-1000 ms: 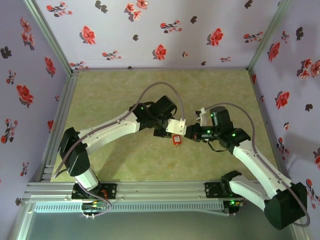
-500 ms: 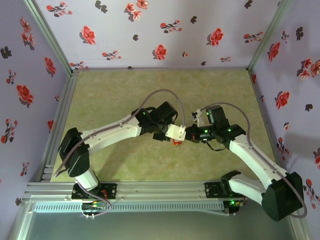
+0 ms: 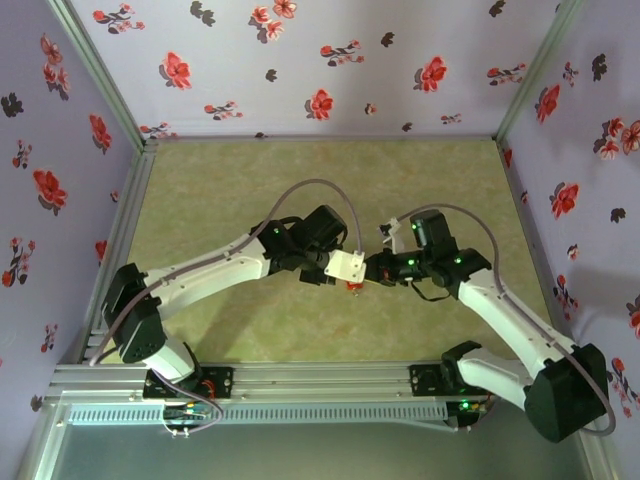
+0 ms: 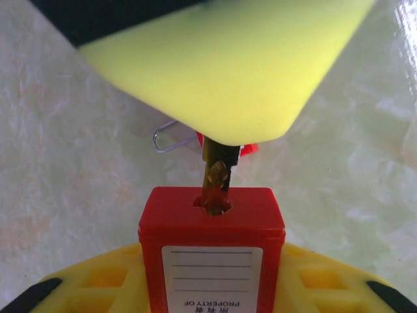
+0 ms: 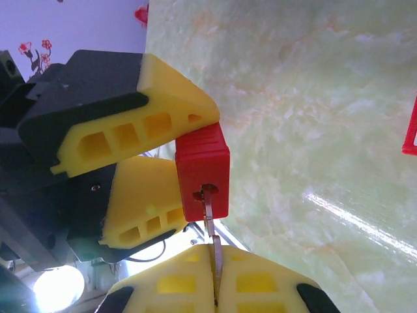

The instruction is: Unlock with the key

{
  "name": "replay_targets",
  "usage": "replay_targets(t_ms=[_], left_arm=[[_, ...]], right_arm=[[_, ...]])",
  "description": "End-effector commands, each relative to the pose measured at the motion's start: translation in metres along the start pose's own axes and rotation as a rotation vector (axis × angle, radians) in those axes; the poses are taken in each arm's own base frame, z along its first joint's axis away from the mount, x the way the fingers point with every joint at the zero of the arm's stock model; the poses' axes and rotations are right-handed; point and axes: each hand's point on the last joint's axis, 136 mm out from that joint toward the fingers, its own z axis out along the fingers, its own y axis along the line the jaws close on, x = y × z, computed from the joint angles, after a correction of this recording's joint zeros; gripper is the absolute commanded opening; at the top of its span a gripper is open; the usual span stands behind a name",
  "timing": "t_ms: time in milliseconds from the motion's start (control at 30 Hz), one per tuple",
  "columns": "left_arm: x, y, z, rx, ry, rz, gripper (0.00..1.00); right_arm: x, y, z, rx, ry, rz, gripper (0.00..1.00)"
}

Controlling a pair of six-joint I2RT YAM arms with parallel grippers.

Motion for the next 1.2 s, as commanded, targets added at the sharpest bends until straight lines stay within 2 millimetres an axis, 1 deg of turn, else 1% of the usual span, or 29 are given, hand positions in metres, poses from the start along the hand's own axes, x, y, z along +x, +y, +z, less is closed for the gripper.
replay_targets(t_ms=[0, 100, 200, 300, 333, 367, 433, 500, 567, 633, 733, 800, 933, 1033, 1067, 1167], left_arm=[[-0.133, 0.010, -0.073, 0.012, -0.553, 0.086, 0.00], [-0.131, 0.014, -0.067, -0.014, -0.540, 0.100, 0.00], [-0.130, 0.015, -0.063, -0.018, -0.538, 0.108, 0.00], [-0.128, 0.011, -0.060, 0.049, -0.497, 0.114, 0.00], [-0.128, 0.012, -0.059, 0.058, -0.478, 0.110, 0.00], [-0.128, 0.018, -0.058, 0.031, -0.473, 0.095, 0.00], [-0.129, 0.026, -0.057, -0.013, -0.478, 0.081, 0.00], [-0.131, 0.027, -0.055, -0.029, -0.471, 0.090, 0.00], [-0.134, 0.031, -0.059, -0.060, -0.498, 0.082, 0.00], [-0.140, 0.038, -0.069, -0.122, -0.554, 0.071, 0.00], [-0.143, 0.053, -0.085, -0.226, -0.627, 0.029, 0.00], [-0.146, 0.052, -0.094, -0.184, -0.683, -0.015, 0.00], [-0.156, 0.037, -0.100, -0.068, -0.765, -0.053, 0.00], [-0.161, 0.026, -0.102, 0.073, -0.787, -0.096, 0.00], [-0.164, 0.024, -0.102, 0.109, -0.786, -0.098, 0.00], [-0.168, 0.023, -0.105, 0.140, -0.793, -0.096, 0.00]], right_arm=[[-0.009, -0.019, 0.001, 0.153, -0.020, -0.099, 0.00], [-0.012, -0.011, 0.002, 0.122, -0.011, -0.079, 0.00], [-0.010, -0.004, 0.001, 0.126, 0.013, -0.107, 0.00], [-0.005, -0.010, -0.006, 0.212, 0.057, -0.124, 0.00], [-0.004, -0.012, -0.008, 0.241, 0.066, -0.108, 0.00], [-0.005, -0.015, -0.009, 0.264, 0.075, -0.076, 0.00], [-0.008, -0.014, -0.003, 0.243, 0.075, -0.005, 0.00], [-0.013, -0.001, 0.006, 0.154, 0.048, 0.031, 0.00], [-0.019, 0.004, 0.009, 0.114, 0.014, 0.035, 0.00], [-0.023, 0.003, 0.011, 0.101, -0.010, 0.056, 0.00], [-0.033, 0.010, 0.016, 0.022, -0.059, 0.076, 0.00], [-0.038, 0.018, 0.018, -0.037, -0.086, 0.066, 0.00], [-0.040, 0.025, 0.021, -0.090, -0.080, 0.038, 0.00], [-0.028, 0.026, 0.024, -0.072, -0.037, -0.042, 0.00], [-0.022, 0.021, 0.024, -0.029, -0.016, -0.085, 0.00], [-0.008, 0.012, 0.023, 0.023, 0.048, -0.155, 0.00]])
